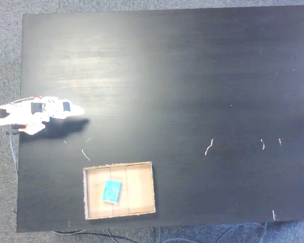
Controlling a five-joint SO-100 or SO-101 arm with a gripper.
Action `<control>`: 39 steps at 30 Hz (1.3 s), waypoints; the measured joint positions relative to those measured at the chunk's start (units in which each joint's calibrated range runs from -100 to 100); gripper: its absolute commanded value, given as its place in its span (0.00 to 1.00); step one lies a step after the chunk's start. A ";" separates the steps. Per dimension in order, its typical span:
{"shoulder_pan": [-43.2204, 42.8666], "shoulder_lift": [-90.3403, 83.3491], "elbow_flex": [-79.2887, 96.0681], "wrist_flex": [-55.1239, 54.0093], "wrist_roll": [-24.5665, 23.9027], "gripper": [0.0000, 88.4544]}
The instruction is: Pick the green block and drop it in the box on the right.
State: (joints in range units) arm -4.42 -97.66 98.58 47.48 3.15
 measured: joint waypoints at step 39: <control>-0.60 0.00 0.00 0.00 -3.57 0.00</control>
State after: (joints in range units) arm -5.01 -97.66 98.58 47.48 -0.42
